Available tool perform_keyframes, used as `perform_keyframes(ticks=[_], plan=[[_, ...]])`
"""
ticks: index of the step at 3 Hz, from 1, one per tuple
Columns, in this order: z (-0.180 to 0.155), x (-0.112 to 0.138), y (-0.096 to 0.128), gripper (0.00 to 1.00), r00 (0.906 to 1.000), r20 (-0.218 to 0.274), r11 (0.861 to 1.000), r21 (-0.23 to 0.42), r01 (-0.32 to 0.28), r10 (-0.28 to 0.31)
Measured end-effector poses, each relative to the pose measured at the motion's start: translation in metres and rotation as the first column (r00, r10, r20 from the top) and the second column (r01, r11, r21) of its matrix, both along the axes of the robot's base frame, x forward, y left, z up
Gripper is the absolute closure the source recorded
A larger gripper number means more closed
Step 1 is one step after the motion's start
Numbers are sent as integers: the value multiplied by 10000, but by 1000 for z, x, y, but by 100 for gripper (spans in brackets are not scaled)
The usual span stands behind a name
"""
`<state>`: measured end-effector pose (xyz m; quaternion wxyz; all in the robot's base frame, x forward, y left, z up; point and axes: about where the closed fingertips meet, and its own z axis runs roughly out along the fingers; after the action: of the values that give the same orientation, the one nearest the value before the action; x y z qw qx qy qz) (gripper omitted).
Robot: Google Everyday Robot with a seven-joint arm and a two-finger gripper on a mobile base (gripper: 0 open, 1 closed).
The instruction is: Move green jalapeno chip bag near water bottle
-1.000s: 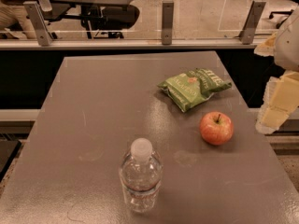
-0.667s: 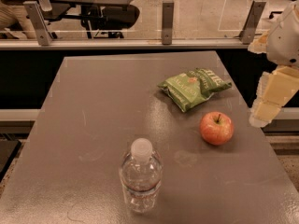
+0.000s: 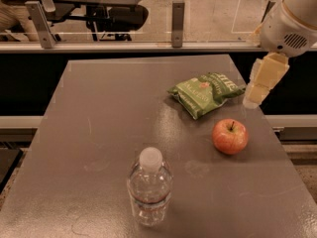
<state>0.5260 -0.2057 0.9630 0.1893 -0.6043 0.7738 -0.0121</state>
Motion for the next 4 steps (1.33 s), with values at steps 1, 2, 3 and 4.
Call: perform_keyframes(ticks=[1, 2, 3, 4], plan=[[-12, 38, -1, 0, 9999, 33, 9995, 290, 140, -141], [-31, 69, 5, 0, 10000, -76, 9986, 523, 42, -38], [-55, 87, 12, 0, 9993, -354, 9977, 674, -120, 144], [-75, 95, 18, 0, 9974, -617, 9972, 664, -345, 386]])
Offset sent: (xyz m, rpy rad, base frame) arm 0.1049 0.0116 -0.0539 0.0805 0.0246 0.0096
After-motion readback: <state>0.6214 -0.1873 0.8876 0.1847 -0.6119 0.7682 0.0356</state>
